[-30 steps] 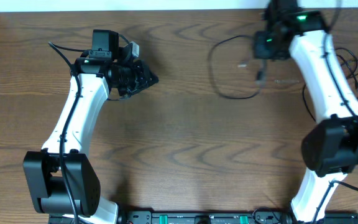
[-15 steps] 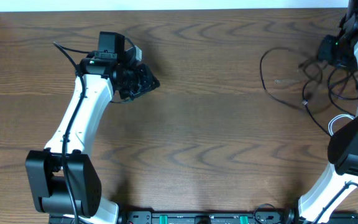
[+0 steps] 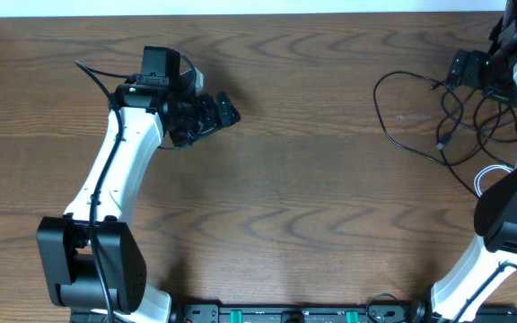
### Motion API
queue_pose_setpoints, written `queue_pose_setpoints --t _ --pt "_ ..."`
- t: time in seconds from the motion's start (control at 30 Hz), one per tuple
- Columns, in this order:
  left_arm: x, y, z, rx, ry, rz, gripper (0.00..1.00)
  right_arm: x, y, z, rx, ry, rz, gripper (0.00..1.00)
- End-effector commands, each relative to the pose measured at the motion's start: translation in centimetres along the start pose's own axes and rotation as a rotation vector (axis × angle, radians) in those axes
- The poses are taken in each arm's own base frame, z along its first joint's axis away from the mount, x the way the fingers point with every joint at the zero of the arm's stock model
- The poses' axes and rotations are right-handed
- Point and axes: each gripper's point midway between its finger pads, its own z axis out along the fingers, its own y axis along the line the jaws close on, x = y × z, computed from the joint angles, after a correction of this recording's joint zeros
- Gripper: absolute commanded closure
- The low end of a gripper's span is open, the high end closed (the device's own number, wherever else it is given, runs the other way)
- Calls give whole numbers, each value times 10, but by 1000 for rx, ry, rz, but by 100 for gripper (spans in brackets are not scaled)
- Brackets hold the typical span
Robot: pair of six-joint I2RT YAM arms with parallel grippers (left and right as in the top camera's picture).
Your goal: Untangle cables
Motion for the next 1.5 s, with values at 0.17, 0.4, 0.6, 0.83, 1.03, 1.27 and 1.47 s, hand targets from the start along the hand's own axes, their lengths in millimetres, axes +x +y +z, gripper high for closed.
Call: queue_pose_setpoints --t 0.17,0.4,0.6,0.83,1.03,1.27,1.47 --pt "2 2 -2 -9 -4 5 2 -5 -1 -10 -12 -26 4 1" --pt "2 2 -2 -9 -5 6 2 -5 -1 -10 -12 -26 4 1" --pt "1 1 -3 -8 -7 7 2 -5 -1 -10 -12 -26 4 1" --pt "0 -31 -65 60 -167 86 2 -5 -1 -10 -12 -26 4 1" --pt "33 -80 -190 195 -483 245 2 -5 -1 -10 -12 -26 4 1" --pt "125 -107 -314 365 -830 433 2 -5 -1 -10 -12 -26 4 1" --pt "167 -102 -327 424 -892 491 2 -5 -1 -10 -12 -26 4 1"
